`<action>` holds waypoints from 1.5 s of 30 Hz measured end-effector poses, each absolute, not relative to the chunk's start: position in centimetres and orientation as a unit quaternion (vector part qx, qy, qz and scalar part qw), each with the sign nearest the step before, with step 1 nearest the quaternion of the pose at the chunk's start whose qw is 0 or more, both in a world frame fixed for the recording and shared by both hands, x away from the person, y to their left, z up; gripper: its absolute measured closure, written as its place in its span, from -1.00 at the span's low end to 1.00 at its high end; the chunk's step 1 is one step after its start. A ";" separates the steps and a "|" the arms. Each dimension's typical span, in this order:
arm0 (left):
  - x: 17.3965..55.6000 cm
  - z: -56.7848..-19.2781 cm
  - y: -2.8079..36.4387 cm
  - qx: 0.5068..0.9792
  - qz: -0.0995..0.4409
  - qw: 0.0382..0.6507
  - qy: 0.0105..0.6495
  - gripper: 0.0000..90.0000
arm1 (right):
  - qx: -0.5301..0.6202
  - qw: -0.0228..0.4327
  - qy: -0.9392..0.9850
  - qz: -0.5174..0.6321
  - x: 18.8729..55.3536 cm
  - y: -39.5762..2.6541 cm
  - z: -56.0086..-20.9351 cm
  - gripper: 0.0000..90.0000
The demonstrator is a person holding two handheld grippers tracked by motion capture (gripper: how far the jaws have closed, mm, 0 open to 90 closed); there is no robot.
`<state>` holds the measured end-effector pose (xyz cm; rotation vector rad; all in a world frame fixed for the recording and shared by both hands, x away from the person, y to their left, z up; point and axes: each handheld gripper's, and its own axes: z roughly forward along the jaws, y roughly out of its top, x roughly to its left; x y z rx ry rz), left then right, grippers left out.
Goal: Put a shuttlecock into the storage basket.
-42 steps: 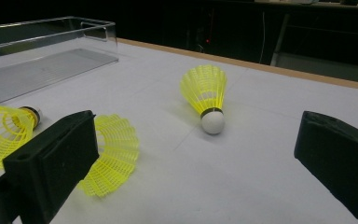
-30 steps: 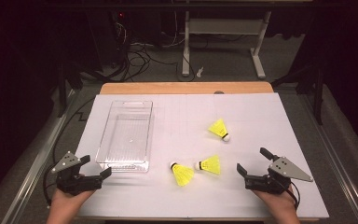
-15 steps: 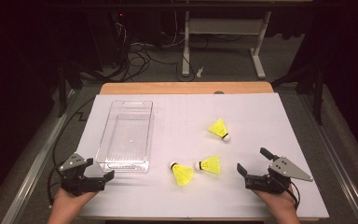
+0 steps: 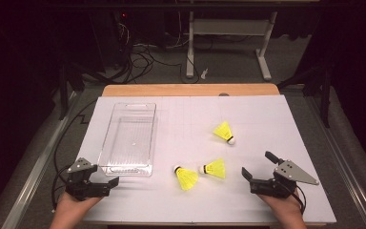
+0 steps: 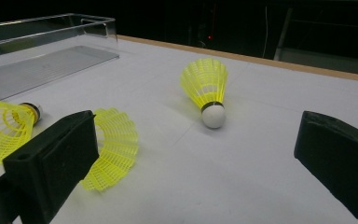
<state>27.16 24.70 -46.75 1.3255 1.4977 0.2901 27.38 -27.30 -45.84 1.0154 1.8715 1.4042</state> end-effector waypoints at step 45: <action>27.2 -45.9 24.2 0.618 0.043 0.374 0.690 -0.98 | 0.375 0.294 0.702 0.529 26.8 -27.5 -45.7 -1.00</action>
